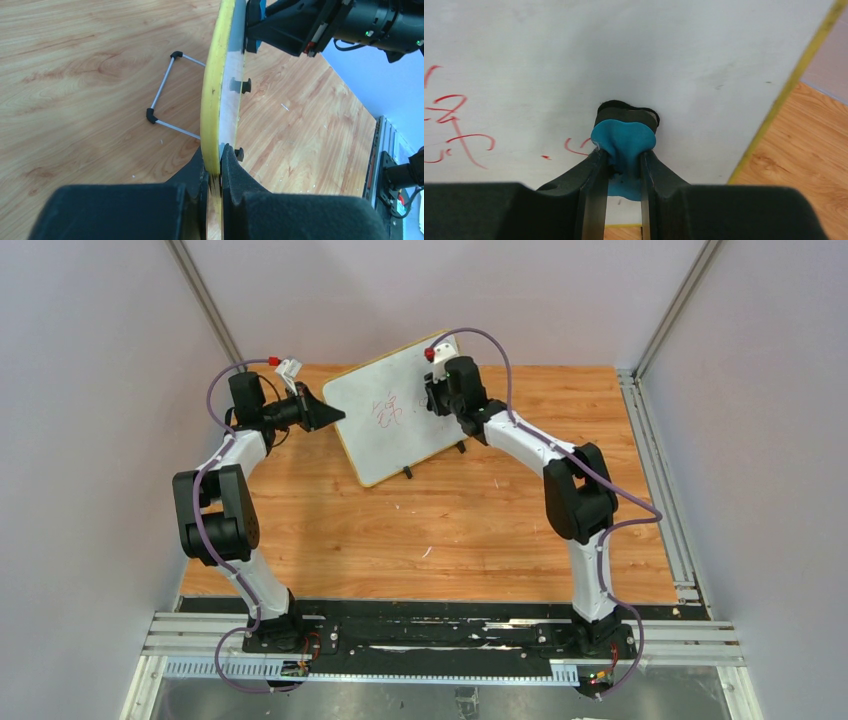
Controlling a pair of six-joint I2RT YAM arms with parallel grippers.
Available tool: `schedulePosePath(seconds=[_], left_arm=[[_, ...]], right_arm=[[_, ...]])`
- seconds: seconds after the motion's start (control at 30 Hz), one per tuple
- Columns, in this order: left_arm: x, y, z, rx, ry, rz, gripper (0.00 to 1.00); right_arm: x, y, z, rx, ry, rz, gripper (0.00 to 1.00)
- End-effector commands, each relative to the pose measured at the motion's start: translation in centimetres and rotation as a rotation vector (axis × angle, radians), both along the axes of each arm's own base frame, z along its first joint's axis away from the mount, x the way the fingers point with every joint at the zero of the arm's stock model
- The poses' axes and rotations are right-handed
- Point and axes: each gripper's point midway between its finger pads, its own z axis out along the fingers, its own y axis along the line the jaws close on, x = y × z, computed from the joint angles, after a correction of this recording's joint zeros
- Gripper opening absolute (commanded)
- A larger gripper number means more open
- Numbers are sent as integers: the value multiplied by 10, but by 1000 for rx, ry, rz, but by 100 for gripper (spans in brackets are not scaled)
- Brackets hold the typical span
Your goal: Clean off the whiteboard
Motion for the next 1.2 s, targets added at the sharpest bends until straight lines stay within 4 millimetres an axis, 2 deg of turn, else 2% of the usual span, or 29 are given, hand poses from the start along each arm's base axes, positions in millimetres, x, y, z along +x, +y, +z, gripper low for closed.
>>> schedulePosePath(seconds=[0.0,0.13,0.33,0.43,0.73,0.9,1.0,1.17], left_arm=[[11,18,-53,184,-12,72,0],[11,18,-55,183,-10,71,0],[11,18,-54,186,-14,71,0],[11,18,-54,187,-14,72,0],[11,18,-56,189,-11,72,0],[11,19,-57,194,-8,71,0],[12,19,-57,194,-7,72,0],[12,18,-55,191,-7,72,0]], right_arm=[[-37,54,-5,34,25,119,1],[-47,68,-2,28,16,151,1],[-40,57,-6,-11,18,124,1],[-30,39,-8,-14,24,88,1],[11,-47,-23,-5,53,-76,1],[18,-75,-21,-10,50,-122,1],[18,-80,-20,-14,48,-124,1],[12,-63,-21,24,66,-85,1]])
